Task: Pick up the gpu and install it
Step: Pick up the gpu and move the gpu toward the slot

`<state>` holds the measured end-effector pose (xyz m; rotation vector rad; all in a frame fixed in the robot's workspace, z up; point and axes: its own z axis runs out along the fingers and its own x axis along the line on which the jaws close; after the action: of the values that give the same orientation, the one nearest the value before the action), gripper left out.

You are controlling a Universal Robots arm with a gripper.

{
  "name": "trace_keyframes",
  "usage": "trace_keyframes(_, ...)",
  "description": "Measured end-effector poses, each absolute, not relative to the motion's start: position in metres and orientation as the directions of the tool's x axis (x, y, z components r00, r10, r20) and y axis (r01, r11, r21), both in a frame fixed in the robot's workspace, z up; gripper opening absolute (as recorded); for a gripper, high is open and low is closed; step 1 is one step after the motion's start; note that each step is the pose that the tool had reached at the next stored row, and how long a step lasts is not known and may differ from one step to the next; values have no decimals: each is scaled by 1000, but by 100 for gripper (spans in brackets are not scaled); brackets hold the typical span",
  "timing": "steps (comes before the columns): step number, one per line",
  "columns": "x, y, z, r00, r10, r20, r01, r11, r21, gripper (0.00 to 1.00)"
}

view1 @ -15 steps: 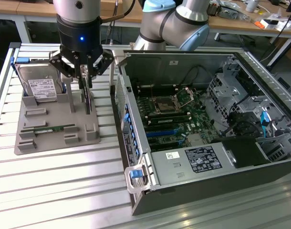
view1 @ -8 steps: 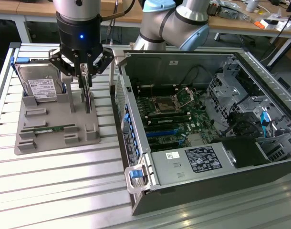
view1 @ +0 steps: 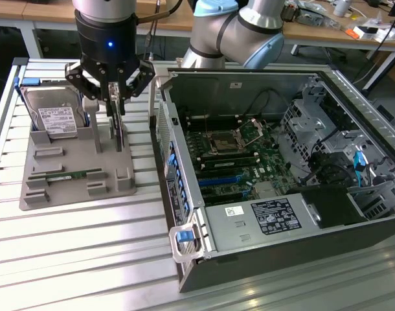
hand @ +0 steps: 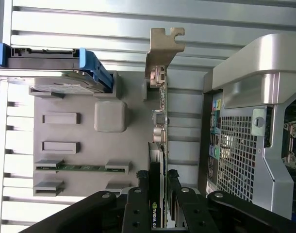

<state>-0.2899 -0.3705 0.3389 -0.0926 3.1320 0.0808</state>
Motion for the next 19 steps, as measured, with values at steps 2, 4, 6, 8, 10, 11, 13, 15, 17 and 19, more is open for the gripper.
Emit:
trace_keyframes(2,-290,-371,339,-1000,-13,-8,-13,999,51,26)
trace_keyframes(4,-290,-371,339,-1000,-1,-9,-2,999,51,26)
trace_keyframes(6,-290,-371,340,-1000,0,-9,0,999,51,26)
trace_keyframes(8,-290,-371,341,-1000,2,-9,1,999,51,26)
trace_keyframes(10,-290,-371,342,-1000,3,-9,2,999,51,26)
trace_keyframes(11,-290,-371,342,-1000,3,-9,3,999,51,26)
trace_keyframes(13,-290,-371,343,-1000,4,-9,3,999,51,26)
trace_keyframes(15,-290,-371,344,-1000,4,-9,3,999,51,26)
trace_keyframes(17,-290,-371,344,-1000,4,-9,4,999,51,26)
trace_keyframes(19,-290,-371,344,-1000,4,-9,4,999,51,26)
